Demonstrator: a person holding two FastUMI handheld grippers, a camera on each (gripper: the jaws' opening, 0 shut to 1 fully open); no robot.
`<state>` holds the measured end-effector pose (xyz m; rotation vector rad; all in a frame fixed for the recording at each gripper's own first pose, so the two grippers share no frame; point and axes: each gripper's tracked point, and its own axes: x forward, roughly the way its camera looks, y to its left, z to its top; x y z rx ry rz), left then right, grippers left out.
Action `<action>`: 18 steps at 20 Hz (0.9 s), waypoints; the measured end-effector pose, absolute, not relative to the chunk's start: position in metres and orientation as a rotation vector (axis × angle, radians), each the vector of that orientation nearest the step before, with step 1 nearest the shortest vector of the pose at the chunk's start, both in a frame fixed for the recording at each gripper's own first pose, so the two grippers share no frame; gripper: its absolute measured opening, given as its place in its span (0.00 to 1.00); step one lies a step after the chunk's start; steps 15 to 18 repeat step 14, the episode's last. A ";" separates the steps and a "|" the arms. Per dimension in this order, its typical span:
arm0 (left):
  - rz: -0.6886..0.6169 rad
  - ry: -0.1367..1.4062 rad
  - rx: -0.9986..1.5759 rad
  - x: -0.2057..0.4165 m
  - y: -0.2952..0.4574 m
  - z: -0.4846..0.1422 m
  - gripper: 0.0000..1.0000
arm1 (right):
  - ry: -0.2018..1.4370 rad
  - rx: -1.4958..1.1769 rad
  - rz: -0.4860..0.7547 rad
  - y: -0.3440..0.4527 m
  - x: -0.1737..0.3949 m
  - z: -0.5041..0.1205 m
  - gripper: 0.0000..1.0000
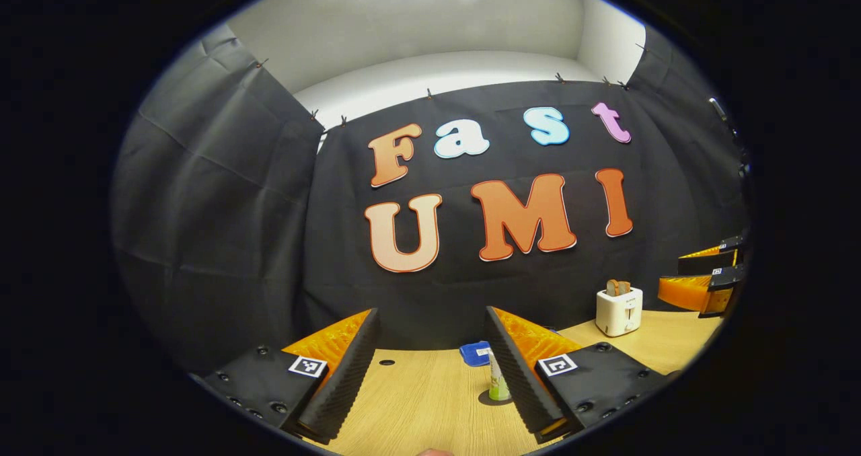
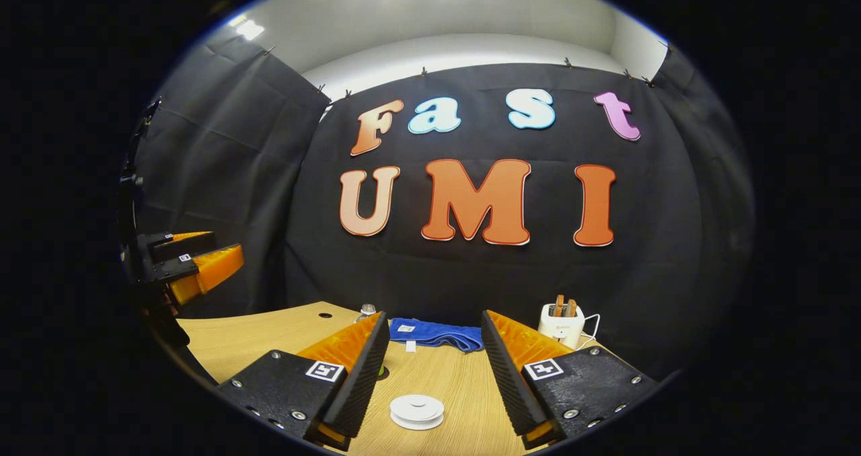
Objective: Open the teacup lid with one hand, grasp the water bottle and pour water into the teacup with the other hand; after pouring, place the water bottle on the coaster and then close the teacup lid.
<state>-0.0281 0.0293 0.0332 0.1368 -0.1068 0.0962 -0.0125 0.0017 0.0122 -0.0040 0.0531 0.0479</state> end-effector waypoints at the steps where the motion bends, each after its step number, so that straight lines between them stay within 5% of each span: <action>1: 0.099 -0.106 0.134 -0.028 0.031 0.032 0.98 | 0.054 -0.005 0.047 0.001 -0.013 0.012 0.82; 18: 0.120 -0.072 0.131 -0.023 0.037 0.016 0.98 | 0.064 -0.022 0.044 0.001 -0.011 0.008 0.83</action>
